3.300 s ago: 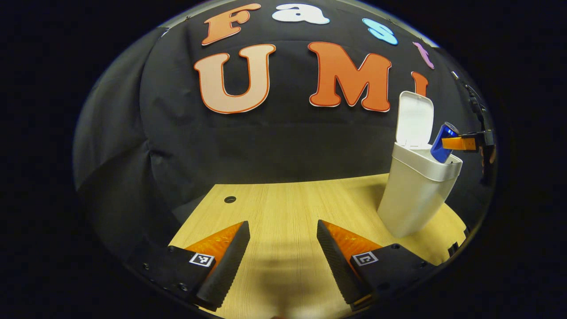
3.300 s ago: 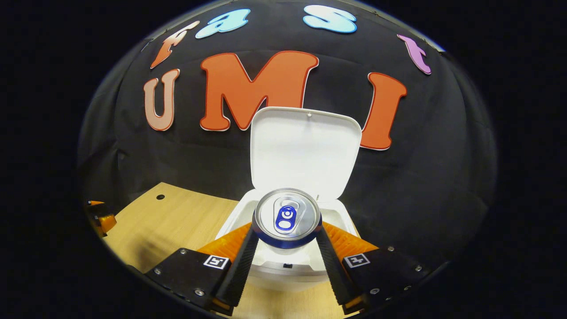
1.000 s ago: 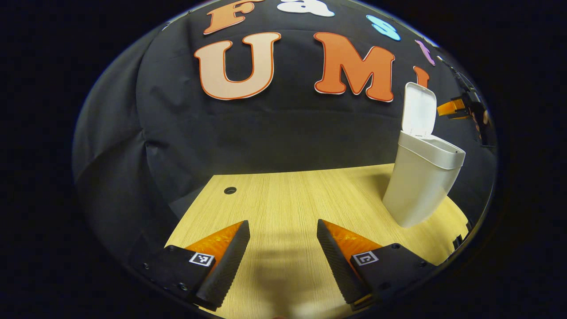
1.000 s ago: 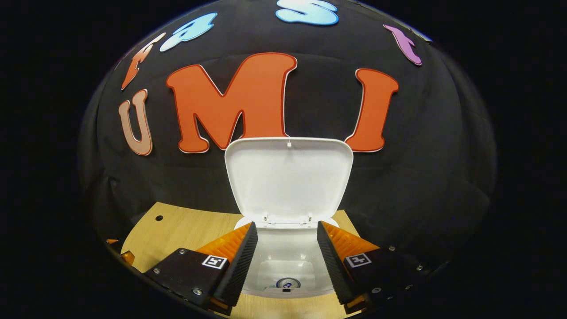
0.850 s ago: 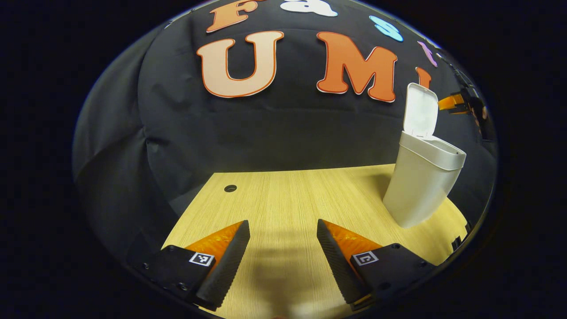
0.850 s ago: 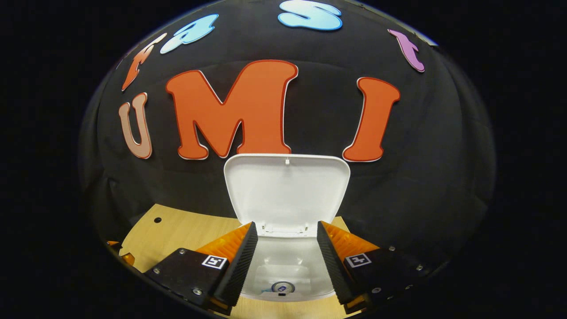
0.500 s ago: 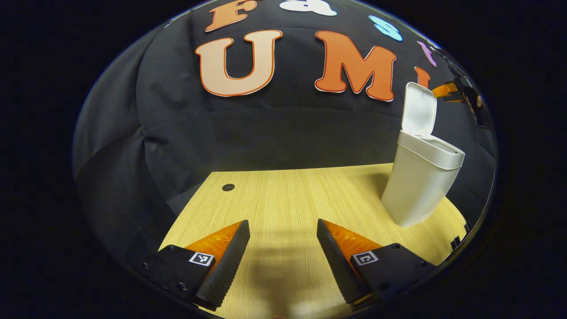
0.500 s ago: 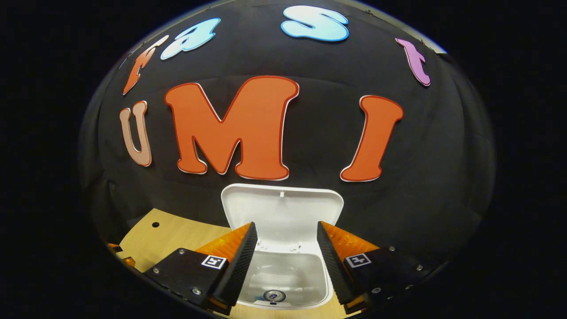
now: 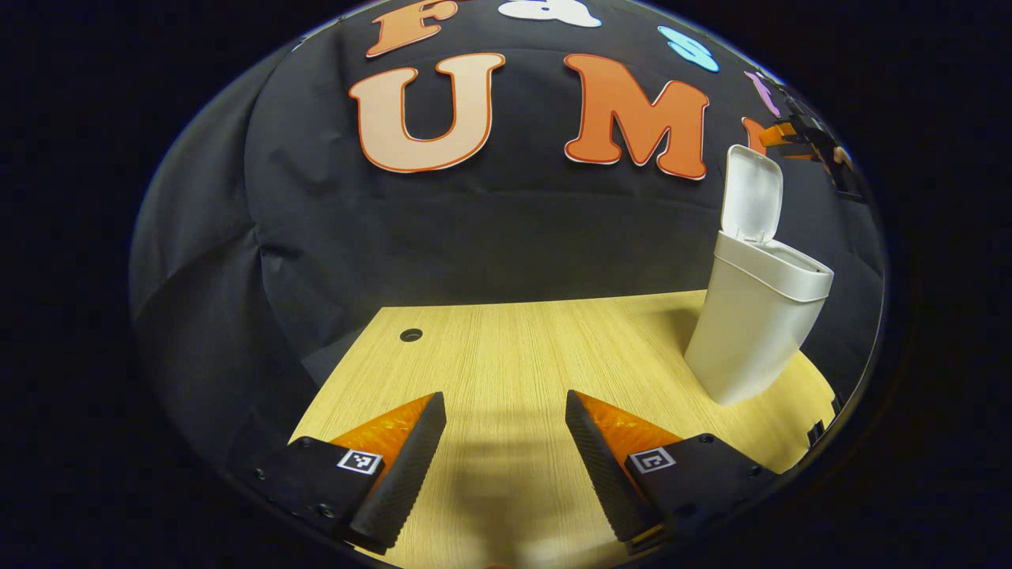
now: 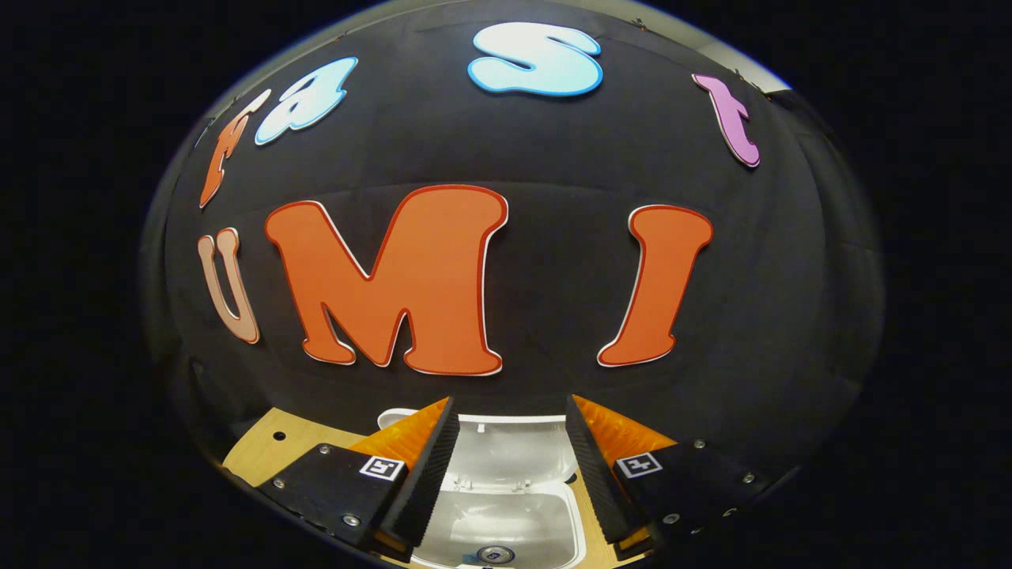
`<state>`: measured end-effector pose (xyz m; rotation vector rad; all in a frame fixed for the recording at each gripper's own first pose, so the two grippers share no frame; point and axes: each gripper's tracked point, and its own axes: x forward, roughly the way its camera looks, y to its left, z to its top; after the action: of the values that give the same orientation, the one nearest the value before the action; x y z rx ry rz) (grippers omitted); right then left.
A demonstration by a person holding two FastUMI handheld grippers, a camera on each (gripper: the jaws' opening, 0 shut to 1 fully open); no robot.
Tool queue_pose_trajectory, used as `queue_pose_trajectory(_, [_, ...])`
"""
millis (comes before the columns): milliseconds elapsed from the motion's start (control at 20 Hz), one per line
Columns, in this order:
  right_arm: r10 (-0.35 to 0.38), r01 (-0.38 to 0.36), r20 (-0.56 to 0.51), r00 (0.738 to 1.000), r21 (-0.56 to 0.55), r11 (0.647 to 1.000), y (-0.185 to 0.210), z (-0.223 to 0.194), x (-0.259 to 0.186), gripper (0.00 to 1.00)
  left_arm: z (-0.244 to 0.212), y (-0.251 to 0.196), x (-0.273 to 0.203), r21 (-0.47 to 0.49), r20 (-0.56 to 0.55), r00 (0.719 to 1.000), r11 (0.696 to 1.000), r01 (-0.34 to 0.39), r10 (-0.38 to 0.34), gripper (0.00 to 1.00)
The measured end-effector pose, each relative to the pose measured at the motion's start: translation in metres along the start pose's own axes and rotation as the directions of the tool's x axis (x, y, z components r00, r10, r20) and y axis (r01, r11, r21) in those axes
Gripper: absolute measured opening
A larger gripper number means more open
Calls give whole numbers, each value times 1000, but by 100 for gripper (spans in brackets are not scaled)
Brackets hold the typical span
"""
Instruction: Press the lid of the desktop garbage bin to open it, pick up the crumpled paper on the desktop and throw it into the bin, then pick up the pop can on the desktop and drop it into the bin, and finally close the garbage bin lid.
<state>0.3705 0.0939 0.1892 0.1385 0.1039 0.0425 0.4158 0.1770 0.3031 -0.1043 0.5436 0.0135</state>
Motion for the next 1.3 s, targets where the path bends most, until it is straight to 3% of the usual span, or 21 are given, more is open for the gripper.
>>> queue_pose_trajectory(300, [8, -8, 13, 1000, -6, 1000, 8, 3, 22, 82, -1, 5, 0, -6, 1, 1000, 1000, -14, 14, 98])
queue_pose_trajectory(500, [9, -9, -38, 999, -11, 1000, 8, -10, 31, 82, -4, 3, -2, -20, -4, 1000, 1000, -11, 11, 98])
queue_pose_trajectory(1300, [47, -46, -57, 997, 11, 999, 10, -35, -10, 81, 0, -4, -1, 26, 2, 1000, 1000, 14, -14, 98])
